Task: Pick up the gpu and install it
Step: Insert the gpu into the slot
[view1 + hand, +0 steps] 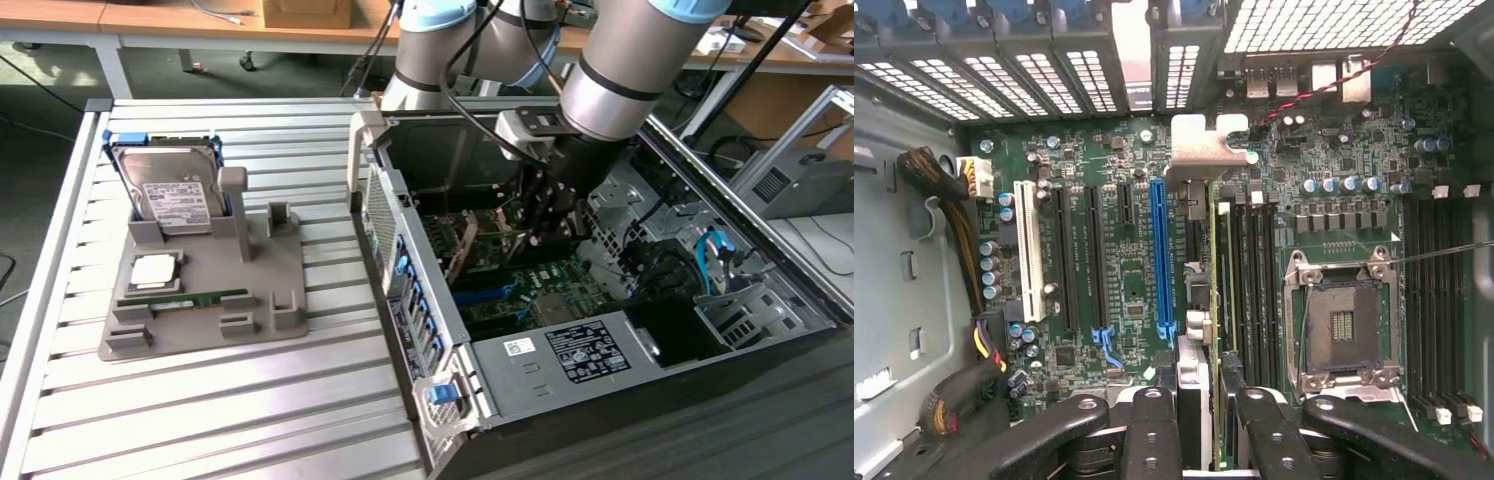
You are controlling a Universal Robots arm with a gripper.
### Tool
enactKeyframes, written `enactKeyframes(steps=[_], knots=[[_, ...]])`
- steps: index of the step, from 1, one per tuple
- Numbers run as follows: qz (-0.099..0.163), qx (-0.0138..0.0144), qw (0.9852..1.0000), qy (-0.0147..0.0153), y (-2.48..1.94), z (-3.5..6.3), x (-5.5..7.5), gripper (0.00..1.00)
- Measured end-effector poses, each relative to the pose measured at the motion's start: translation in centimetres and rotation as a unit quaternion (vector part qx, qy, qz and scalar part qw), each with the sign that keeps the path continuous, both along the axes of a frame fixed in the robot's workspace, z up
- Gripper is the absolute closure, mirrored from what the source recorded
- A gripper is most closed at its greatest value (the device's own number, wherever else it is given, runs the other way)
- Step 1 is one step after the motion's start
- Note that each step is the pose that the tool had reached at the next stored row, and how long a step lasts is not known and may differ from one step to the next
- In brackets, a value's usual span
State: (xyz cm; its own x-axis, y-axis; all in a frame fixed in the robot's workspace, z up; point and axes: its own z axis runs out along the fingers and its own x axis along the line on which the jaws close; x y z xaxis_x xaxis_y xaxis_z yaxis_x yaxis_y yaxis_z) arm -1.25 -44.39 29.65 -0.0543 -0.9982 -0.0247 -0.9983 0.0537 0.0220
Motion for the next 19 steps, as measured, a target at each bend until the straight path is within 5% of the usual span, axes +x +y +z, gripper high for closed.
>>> enactKeyframes(steps=[6,12,19], knots=[[0.0,0.0,1.0,0.0,-0.33,-0.04,-0.6,0.73],[0.0,0.0,1.0,0.0,-1.86,-0.07,-1.0,0.73],[0.001,-0.0022,1.0,-0.0001,-1.88,-0.2,-1.8,0.73]])
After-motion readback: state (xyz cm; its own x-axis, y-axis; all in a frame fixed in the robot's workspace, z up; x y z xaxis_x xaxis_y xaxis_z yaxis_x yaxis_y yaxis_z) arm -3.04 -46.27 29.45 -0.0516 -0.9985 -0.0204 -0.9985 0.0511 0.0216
